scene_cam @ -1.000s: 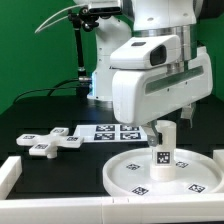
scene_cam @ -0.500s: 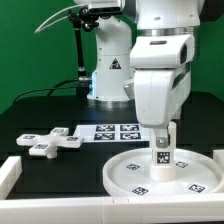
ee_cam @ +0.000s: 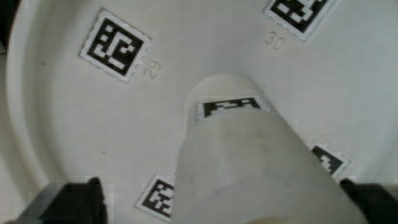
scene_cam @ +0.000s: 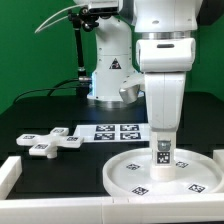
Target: Assemble round table
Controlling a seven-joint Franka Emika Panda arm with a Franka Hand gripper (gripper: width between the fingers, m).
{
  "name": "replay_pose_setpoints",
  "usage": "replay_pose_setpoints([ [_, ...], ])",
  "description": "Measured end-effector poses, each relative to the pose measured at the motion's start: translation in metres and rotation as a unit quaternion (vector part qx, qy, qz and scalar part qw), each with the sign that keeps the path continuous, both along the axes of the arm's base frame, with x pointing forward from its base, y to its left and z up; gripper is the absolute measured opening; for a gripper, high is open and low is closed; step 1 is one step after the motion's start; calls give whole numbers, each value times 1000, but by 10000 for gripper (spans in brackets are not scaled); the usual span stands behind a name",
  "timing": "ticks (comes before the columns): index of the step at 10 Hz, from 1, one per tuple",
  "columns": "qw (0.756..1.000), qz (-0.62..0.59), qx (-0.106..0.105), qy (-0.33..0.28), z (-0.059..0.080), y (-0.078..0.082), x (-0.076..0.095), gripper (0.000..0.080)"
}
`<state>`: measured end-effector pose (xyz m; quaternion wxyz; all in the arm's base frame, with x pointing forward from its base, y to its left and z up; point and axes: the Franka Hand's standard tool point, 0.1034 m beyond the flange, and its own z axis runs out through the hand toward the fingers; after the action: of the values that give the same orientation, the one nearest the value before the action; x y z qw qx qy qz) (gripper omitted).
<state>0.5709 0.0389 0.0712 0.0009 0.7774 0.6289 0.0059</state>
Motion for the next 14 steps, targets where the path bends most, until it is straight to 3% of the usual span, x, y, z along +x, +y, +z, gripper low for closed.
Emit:
replay_pose_setpoints([
  [1, 1000, -1, 0, 1, -1, -1, 0, 637],
  [2, 1000, -1, -1, 10, -3, -1, -5, 465],
  [3, 1000, -1, -1, 10, -3, -1, -5, 406],
  [7, 1000, -27, -1, 13, -3, -1, -5, 406],
  [9, 995, -101, -1, 13, -3, 0, -5, 406],
  [14, 963, -269, 0, 16, -2, -1, -5, 407],
])
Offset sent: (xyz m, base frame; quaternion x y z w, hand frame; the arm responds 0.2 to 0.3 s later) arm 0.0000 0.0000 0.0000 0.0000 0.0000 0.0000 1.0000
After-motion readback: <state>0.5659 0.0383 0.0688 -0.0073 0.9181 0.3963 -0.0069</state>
